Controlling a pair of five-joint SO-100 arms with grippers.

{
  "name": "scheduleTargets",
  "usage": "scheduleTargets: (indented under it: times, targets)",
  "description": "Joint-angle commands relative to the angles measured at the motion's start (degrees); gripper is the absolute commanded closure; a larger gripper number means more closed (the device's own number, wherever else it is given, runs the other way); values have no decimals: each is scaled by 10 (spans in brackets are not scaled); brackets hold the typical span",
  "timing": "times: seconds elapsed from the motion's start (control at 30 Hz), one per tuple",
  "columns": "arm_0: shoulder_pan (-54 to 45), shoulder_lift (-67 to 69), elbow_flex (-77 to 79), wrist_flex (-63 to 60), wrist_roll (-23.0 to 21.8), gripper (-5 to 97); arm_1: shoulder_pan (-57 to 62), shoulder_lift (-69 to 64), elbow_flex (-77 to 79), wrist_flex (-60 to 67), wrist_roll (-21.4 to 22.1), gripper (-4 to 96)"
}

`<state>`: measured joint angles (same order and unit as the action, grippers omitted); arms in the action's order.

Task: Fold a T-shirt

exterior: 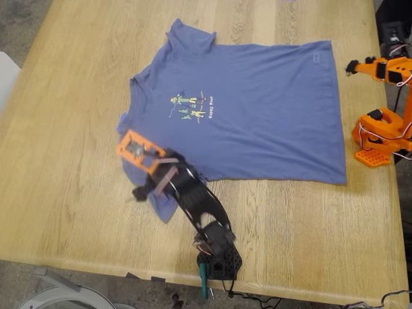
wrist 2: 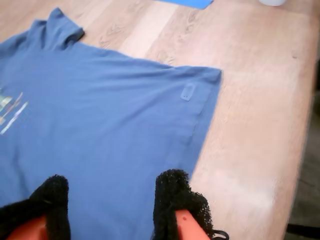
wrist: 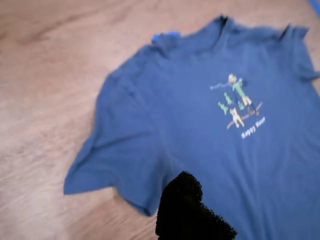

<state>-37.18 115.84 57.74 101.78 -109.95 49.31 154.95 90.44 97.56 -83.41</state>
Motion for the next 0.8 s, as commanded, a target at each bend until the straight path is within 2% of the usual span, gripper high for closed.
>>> scheduleTargets:
  times: [0.0,0.13,0.4,0.57,0.77]
  targets:
    - [28,-25,-32,1,5,356,-46,-15,9,0,-2,653]
    - [60,-102,-63,-19,14,360,-128,-47,25,-1,12,657]
    - [68,-258,-181,-27,35,368,-216,-156,-31,-4,38,665]
    - [58,-316,-185,-104,42,367,-264,-230,-61,-13,41,673]
    - [48,-401,-211,-215,47,362,-330,-396,-189,-51,50,675]
